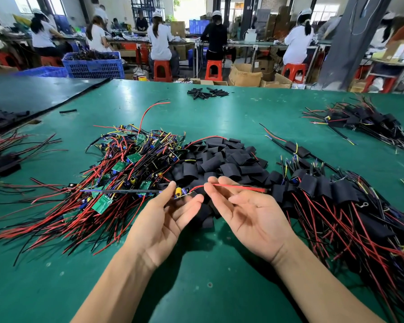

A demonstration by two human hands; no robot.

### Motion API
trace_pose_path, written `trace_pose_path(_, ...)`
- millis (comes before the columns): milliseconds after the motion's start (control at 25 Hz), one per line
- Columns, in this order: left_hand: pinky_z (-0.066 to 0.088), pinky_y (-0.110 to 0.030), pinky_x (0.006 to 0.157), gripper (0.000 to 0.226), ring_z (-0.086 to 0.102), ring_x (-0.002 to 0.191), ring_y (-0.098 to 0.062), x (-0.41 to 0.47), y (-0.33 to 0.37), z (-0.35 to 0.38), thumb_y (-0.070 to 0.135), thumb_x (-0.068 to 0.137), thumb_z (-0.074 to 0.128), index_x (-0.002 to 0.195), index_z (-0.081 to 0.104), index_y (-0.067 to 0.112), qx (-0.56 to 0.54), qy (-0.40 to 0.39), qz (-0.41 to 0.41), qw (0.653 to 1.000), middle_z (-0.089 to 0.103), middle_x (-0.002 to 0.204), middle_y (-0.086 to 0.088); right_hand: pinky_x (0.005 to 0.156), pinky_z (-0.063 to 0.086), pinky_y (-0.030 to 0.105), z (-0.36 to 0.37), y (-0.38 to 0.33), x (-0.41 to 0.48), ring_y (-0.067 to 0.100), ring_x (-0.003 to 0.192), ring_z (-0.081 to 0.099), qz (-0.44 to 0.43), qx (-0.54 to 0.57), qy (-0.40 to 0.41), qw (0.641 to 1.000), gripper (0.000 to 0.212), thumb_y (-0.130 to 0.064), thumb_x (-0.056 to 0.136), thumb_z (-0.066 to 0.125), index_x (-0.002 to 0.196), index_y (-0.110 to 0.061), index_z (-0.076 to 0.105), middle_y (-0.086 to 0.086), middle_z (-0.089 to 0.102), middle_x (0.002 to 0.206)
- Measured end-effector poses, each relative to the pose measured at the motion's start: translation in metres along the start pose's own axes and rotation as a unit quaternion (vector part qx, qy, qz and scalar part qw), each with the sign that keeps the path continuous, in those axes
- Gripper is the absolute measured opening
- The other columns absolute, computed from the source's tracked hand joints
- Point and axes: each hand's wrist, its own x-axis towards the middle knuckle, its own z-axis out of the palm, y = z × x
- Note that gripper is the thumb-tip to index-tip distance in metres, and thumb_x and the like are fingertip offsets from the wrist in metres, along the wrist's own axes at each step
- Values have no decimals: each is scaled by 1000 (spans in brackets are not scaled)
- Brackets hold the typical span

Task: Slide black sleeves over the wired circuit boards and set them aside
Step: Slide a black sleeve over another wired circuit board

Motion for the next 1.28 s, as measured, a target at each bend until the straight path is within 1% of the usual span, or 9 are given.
trace_pose_path(200, 59, -27, 55, 9, 76, 76, -29, -1, -1, -3, 9, 88, 63, 93, 65, 2, 21, -26, 8, 999, 74, 81, -19, 78, 61, 29, 2, 2, 4, 25, 98, 74, -57, -43, 53, 996, 15, -10, 81, 66, 84, -3, 79, 19, 74, 106)
trace_pose_path(320, 60, -26, 60, 26, 76, 80, -28, -1, 0, -4, 10, 75, 71, 97, 70, -5, 22, -46, -2, 999, 74, 86, -21, 71, 60, 26, -2, 2, 6, 22, 91, 76, -72, -112, 89, 987, 21, -16, 84, 60, 93, -4, 74, 17, 76, 101)
trace_pose_path(600, 57, -22, 52, 15, 72, 61, -19, 3, -1, -11, 8, 71, 74, 86, 71, 6, 188, 3, 41, 981, 74, 78, -12, 73, 58, 26, -11, 11, 7, 26, 90, 75, -105, -258, 95, 956, 26, -18, 81, 71, 104, -5, 71, 15, 76, 100)
trace_pose_path(720, 56, -21, 51, 7, 70, 58, -18, 6, 2, -14, -1, 84, 67, 81, 69, 5, 151, 41, 117, 981, 72, 73, -10, 74, 53, 18, -16, 11, 3, 11, 85, 71, -171, -503, 119, 839, 27, -12, 81, 80, 106, -22, 74, -2, 75, 100)
trace_pose_path(800, 55, -20, 51, 10, 69, 55, -16, 7, 4, -15, -3, 85, 66, 80, 67, 5, 132, 63, 142, 979, 71, 69, -9, 85, 45, 12, -17, 17, 0, 1, 95, 61, -199, -684, 97, 695, 36, -35, 75, 80, 110, -31, 73, -18, 68, 107)
trace_pose_path(880, 54, -19, 51, 10, 68, 54, -15, 8, 4, -16, -3, 86, 66, 80, 67, 5, 127, 72, 152, 978, 70, 68, -8, 98, 36, 21, -19, 26, 1, 0, 112, 47, -168, -810, 62, 558, 61, -63, 69, 67, 123, -36, 66, -24, 55, 118)
trace_pose_path(1000, 53, -20, 49, 11, 66, 52, -16, 7, 3, -16, -2, 86, 65, 81, 67, 7, 141, 86, 158, 974, 69, 67, -7, 98, 32, 33, -23, 33, 4, 10, 116, 39, -162, -868, 63, 466, 62, -68, 77, 59, 129, -34, 63, -17, 50, 123)
trace_pose_path(1120, 53, -21, 48, 10, 66, 53, -17, 6, 2, -15, -2, 87, 64, 82, 67, 7, 148, 90, 151, 973, 68, 66, -7, 97, 35, 34, -25, 30, 4, 11, 112, 47, -217, -835, 98, 496, 37, -51, 89, 62, 117, -29, 72, -17, 60, 116)
trace_pose_path(1280, 53, -23, 49, 5, 64, 55, -19, 4, 1, -14, 0, 88, 64, 89, 68, 3, 144, 67, 130, 979, 67, 70, -9, 87, 45, 23, -24, 24, 4, 6, 94, 61, -295, -696, 145, 638, 15, -25, 92, 68, 106, -24, 75, -14, 70, 101)
